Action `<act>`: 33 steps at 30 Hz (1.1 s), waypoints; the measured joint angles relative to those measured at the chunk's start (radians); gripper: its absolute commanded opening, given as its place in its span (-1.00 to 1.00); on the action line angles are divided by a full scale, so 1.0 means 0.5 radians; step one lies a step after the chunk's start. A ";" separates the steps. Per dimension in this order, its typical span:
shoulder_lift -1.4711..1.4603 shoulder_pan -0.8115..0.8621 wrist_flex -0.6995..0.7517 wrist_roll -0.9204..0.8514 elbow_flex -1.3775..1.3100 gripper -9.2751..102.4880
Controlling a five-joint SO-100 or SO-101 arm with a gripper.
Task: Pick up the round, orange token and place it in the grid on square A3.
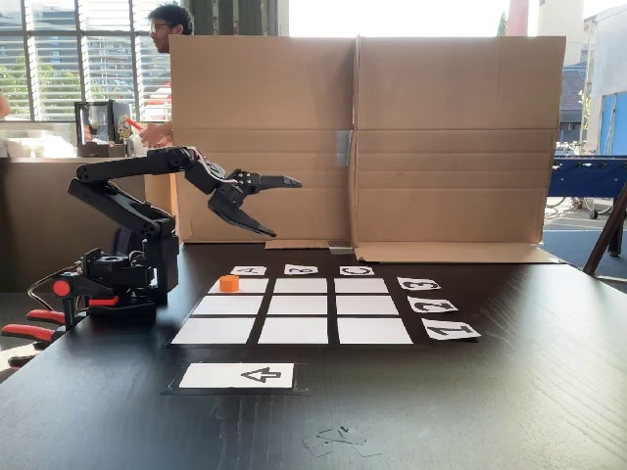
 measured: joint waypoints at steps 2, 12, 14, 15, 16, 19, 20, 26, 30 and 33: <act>0.040 0.184 -0.052 0.080 -0.006 -0.83; 0.291 1.267 -0.132 0.607 0.055 -0.84; 0.365 1.531 -0.144 0.730 0.120 -0.84; 0.411 1.666 -0.147 0.776 0.156 -0.84; 0.460 1.767 -0.147 0.819 0.199 -0.84; 0.626 2.056 -0.147 0.877 0.362 -0.84; 0.693 2.135 -0.147 0.884 0.436 -0.84; 1.129 2.519 -0.153 0.899 0.902 -0.84; 1.258 2.626 -0.172 0.899 1.193 -0.83; 1.270 2.666 -0.199 0.896 1.270 -0.83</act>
